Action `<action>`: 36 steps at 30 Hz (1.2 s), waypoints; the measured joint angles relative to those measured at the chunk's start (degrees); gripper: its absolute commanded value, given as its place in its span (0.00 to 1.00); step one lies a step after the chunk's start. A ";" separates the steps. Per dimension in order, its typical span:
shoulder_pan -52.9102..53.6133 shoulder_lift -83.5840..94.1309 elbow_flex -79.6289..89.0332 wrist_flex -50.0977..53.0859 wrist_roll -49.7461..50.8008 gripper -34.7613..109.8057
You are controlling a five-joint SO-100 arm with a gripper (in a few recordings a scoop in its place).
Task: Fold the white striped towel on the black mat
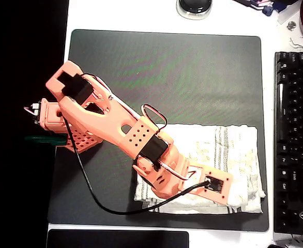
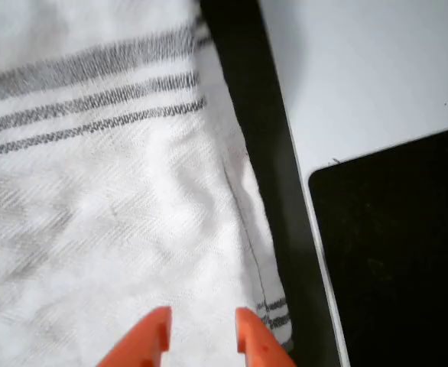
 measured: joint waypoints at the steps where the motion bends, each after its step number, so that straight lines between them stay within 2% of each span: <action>1: 0.09 0.09 0.53 -0.09 0.00 0.35; 14: -6.24 10.72 6.77 4.75 2.99 0.35; 29: -30.23 20.65 13.62 9.49 17.58 0.35; 36: -36.04 20.83 16.52 8.61 23.29 0.35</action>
